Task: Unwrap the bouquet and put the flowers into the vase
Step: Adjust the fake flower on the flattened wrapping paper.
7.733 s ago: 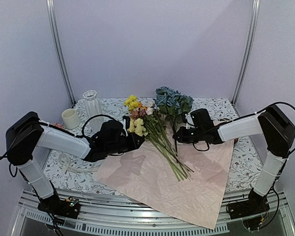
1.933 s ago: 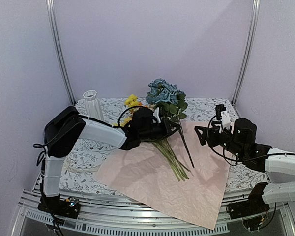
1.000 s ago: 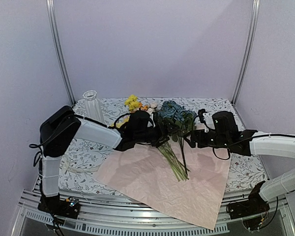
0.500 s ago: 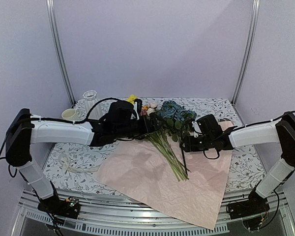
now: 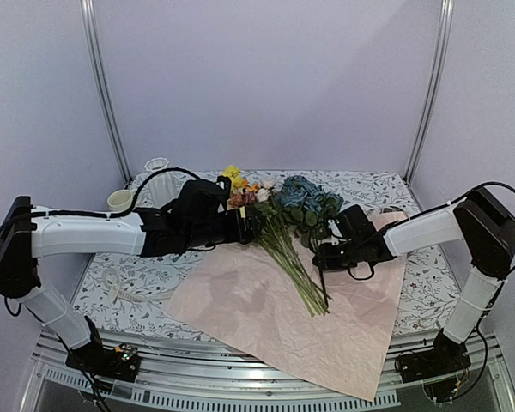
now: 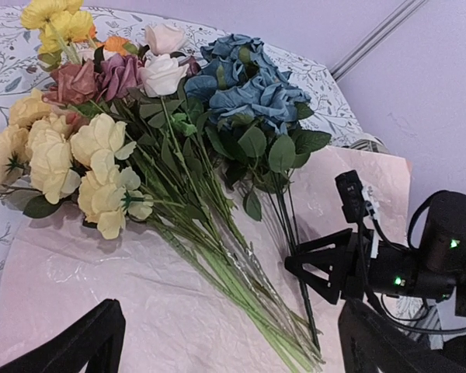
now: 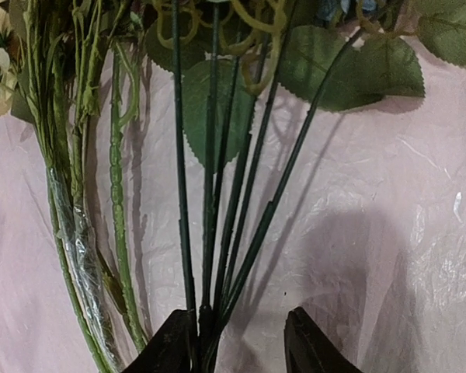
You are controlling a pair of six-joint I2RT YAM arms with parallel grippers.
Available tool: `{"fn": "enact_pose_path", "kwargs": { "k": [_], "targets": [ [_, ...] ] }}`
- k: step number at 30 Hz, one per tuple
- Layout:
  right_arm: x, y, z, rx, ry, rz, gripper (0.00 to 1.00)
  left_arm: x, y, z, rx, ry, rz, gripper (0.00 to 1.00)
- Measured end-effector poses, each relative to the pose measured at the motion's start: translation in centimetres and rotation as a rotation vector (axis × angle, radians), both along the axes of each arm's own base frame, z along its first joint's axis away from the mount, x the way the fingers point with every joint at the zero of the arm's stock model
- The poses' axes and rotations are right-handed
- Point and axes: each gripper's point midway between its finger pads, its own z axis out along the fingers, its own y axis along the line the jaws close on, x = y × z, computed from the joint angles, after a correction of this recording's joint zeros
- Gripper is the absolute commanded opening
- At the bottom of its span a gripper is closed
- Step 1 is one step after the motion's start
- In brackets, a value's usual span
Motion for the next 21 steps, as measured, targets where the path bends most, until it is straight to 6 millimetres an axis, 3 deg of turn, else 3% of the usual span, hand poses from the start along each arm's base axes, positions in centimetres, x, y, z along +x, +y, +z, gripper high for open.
{"fn": "enact_pose_path", "kwargs": {
  "k": [5,8,13,21],
  "targets": [
    [0.4,0.2,0.2,0.002,-0.006,-0.001,0.11,-0.4,0.7,0.0,0.019,-0.016,-0.008,0.98],
    [0.7,0.2,0.5,-0.004,-0.015,-0.009,0.05,-0.5,1.1,0.0,0.027,-0.025,-0.004,0.98],
    [1.1,-0.6,0.9,-0.044,-0.030,-0.018,0.03,-0.5,1.2,0.1,0.041,-0.038,-0.007,0.98],
    [1.9,-2.6,3.1,-0.077,-0.079,-0.043,0.04,-0.6,1.4,1.5,0.042,-0.078,-0.024,0.97]
  ]
}}
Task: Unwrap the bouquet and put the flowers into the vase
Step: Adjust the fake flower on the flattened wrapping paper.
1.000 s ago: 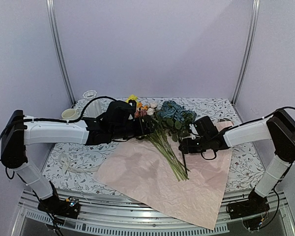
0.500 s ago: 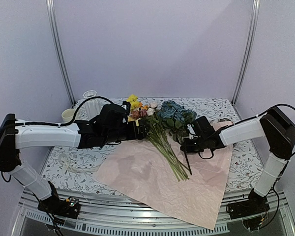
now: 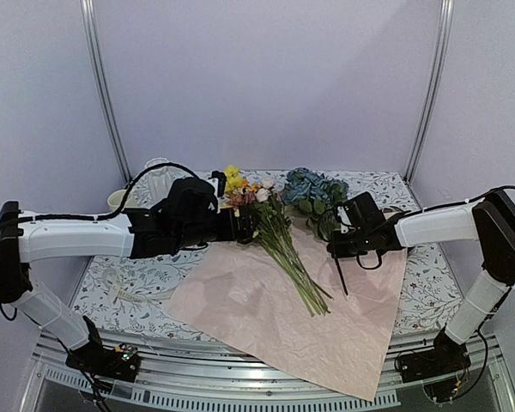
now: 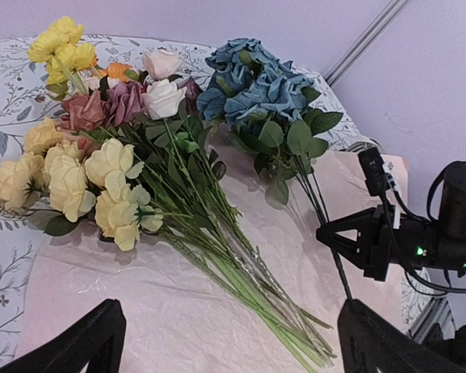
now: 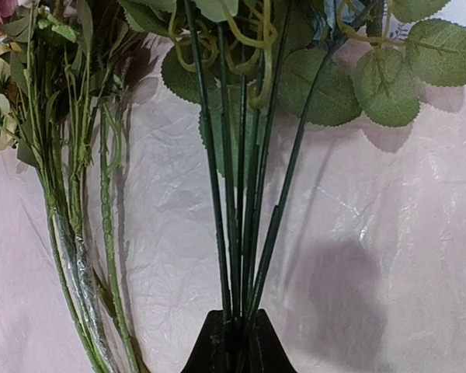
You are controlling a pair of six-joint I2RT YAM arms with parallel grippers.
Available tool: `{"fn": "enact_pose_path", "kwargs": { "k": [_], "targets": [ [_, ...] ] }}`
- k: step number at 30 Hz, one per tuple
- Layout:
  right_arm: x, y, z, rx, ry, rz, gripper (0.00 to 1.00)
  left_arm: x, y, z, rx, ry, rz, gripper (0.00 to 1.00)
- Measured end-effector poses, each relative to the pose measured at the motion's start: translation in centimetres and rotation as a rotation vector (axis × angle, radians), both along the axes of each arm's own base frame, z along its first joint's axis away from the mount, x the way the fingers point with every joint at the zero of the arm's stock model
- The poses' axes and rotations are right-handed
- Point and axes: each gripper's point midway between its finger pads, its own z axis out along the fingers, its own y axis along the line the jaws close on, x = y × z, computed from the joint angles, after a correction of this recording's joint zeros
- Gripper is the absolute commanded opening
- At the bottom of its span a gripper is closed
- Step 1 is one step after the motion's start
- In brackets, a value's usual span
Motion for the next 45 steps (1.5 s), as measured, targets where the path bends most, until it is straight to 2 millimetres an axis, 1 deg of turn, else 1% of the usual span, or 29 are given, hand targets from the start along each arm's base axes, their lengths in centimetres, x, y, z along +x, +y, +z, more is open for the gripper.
{"fn": "enact_pose_path", "kwargs": {
  "k": [1,2,4,5,7,8,12,15,19,23,26,28,31,36,45],
  "targets": [
    [0.2,-0.3,0.1,-0.004,-0.003,-0.006,0.06,0.0,0.0,0.1,-0.001,-0.004,-0.001,0.97],
    [0.4,-0.7,0.0,-0.008,-0.004,-0.010,0.10,0.0,0.0,0.2,0.000,-0.006,-0.002,0.97],
    [0.5,-1.2,-0.1,-0.018,-0.001,-0.014,0.24,-0.1,0.0,0.3,0.000,-0.008,-0.004,0.97],
    [0.7,-1.5,-0.1,-0.019,0.000,-0.021,0.29,-0.1,0.1,0.3,0.002,-0.008,-0.006,0.97],
    [0.7,-1.6,-0.1,-0.023,-0.001,-0.013,0.34,-0.2,0.2,0.3,0.004,-0.009,-0.009,0.97],
    [0.7,-1.5,-0.1,-0.024,-0.001,-0.005,0.35,-0.2,0.2,0.2,0.006,-0.009,-0.010,0.97],
    [0.4,-1.1,0.0,-0.009,0.005,0.029,0.36,-0.6,0.6,0.1,0.012,-0.012,-0.014,0.98],
    [-0.2,-0.3,0.9,0.021,0.006,0.067,0.35,-0.9,1.2,0.2,0.017,-0.013,-0.010,0.98],
    [-1.5,1.4,2.3,0.058,0.001,0.140,0.33,-1.1,1.8,0.4,0.026,-0.016,0.001,0.98],
    [-3.4,4.0,2.6,0.083,0.021,0.227,0.32,-1.1,2.3,0.2,0.042,-0.013,0.012,0.98],
    [-4.6,5.2,2.6,0.094,0.037,0.271,0.31,-1.4,2.7,0.0,0.051,-0.011,0.016,0.98],
    [-5.0,5.7,2.6,0.100,0.043,0.286,0.30,-1.6,3.1,-0.3,0.058,-0.012,0.015,0.98],
    [-5.4,6.0,2.2,0.099,0.055,0.299,0.30,-1.8,3.5,-0.4,0.069,-0.019,0.012,0.98],
    [-5.8,6.4,0.8,0.081,0.086,0.310,0.29,-1.7,3.5,-0.1,0.077,-0.042,0.008,0.98],
    [-5.0,7.7,0.9,0.087,0.085,0.319,0.27,-1.6,3.5,0.2,0.092,-0.066,-0.001,0.98]
  ]
}}
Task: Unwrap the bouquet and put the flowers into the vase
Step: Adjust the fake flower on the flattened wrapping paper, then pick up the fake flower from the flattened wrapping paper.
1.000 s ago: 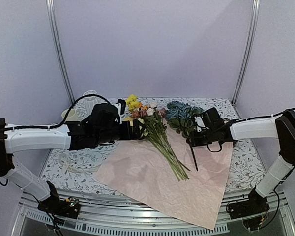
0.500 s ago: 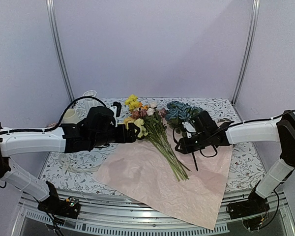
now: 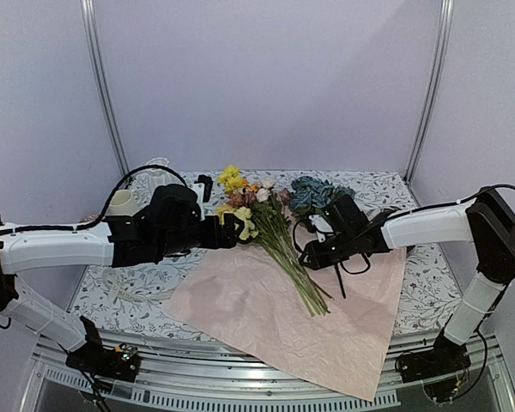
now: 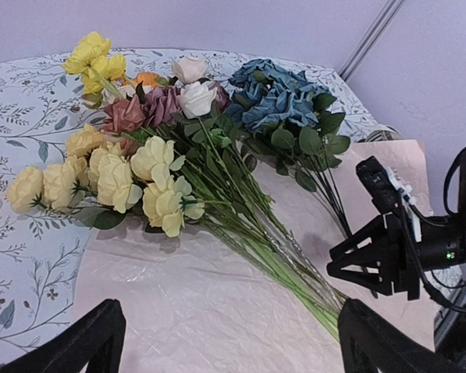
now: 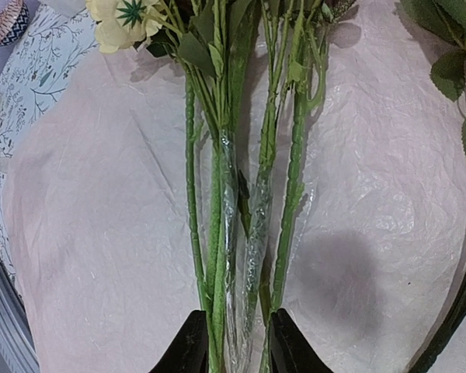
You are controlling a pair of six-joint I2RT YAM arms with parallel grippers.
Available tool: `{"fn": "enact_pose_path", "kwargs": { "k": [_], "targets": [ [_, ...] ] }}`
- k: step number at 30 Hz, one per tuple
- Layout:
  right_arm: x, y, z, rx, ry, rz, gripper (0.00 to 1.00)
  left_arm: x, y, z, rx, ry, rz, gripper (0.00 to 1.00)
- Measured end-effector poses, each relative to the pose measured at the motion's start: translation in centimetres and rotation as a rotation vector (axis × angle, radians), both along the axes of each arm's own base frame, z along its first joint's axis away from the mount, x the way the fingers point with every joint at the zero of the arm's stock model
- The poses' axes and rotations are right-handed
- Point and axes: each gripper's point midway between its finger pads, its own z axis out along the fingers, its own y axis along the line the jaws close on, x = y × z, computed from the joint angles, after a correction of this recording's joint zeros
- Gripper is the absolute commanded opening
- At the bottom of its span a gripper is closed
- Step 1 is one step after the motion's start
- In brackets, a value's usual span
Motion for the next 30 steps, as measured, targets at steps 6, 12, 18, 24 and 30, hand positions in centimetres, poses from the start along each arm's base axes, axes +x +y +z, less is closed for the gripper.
{"fn": "enact_pose_path", "kwargs": {
  "k": [6,12,18,24,30],
  "targets": [
    [0.2,0.6,-0.6,-0.008,0.012,0.006,0.25,-0.1,0.3,0.4,-0.005,-0.012,0.000,0.98],
    [0.4,1.0,-1.7,-0.023,0.031,0.008,0.25,-0.2,0.4,0.6,-0.002,-0.018,0.000,0.97],
    [0.5,1.1,-2.8,-0.039,0.052,0.009,0.23,-0.2,0.4,0.6,-0.001,-0.019,-0.001,0.98],
    [0.4,1.2,-3.3,-0.043,0.066,0.007,0.20,-0.1,0.4,0.6,0.000,-0.019,0.001,0.98],
    [0.4,1.2,-3.5,-0.045,0.073,-0.005,0.06,-0.1,0.4,0.6,0.001,-0.020,0.000,0.97]
  ]
}}
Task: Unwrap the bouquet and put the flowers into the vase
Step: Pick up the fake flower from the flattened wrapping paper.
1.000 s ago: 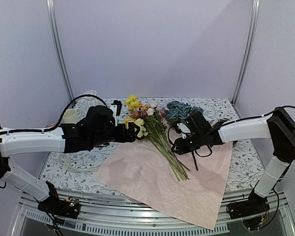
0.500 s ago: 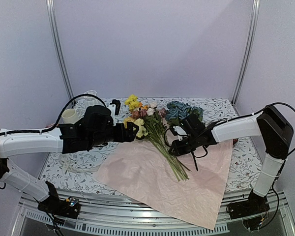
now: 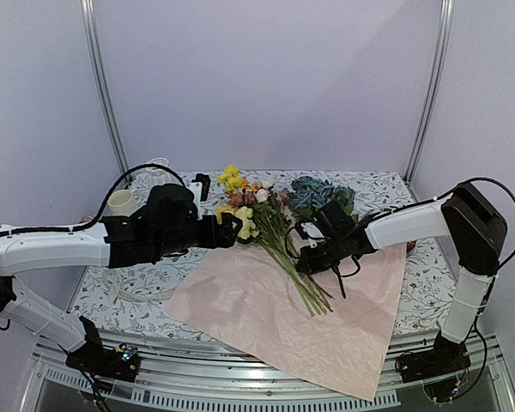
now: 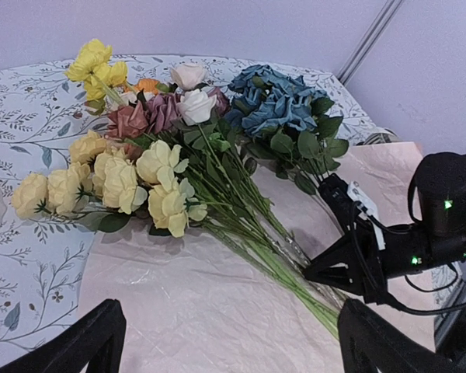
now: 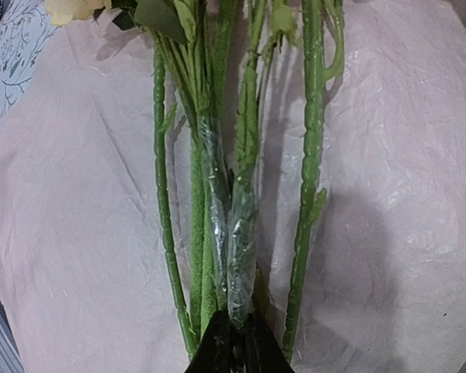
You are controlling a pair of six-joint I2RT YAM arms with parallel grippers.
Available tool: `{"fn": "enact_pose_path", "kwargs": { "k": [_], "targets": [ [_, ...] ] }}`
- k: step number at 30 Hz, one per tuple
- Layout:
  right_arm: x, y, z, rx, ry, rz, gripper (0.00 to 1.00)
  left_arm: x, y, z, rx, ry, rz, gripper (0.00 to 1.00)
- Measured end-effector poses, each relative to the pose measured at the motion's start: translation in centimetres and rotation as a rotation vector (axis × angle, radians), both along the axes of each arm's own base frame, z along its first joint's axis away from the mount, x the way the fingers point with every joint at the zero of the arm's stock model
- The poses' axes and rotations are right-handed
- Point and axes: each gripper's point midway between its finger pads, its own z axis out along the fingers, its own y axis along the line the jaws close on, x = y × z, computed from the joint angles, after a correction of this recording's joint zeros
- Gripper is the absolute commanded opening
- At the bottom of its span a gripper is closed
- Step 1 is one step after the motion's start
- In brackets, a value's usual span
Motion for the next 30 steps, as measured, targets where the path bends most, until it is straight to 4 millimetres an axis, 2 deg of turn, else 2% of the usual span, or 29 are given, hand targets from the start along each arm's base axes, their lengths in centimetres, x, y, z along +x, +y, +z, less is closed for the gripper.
{"fn": "enact_pose_path", "kwargs": {
  "k": [6,15,21,26,30],
  "targets": [
    [0.3,-0.4,1.0,0.007,-0.033,-0.035,0.04,0.0,0.0,0.0,0.000,0.000,-0.003,0.97],
    [1.2,-1.2,8.2,0.129,-0.209,-0.102,0.04,-0.2,-0.8,0.6,-0.036,-0.004,-0.037,0.96],
    [0.7,-1.4,10.8,0.219,-0.280,-0.104,0.04,-1.1,-2.8,1.4,-0.132,-0.025,-0.138,0.94],
    [-0.2,-0.6,13.6,0.346,-0.346,-0.055,0.04,-1.7,-4.8,2.2,-0.218,-0.047,-0.236,0.91],
    [-1.2,0.0,15.8,0.428,-0.401,-0.018,0.04,-1.7,-6.6,2.2,-0.251,-0.045,-0.293,0.90]
  ]
}}
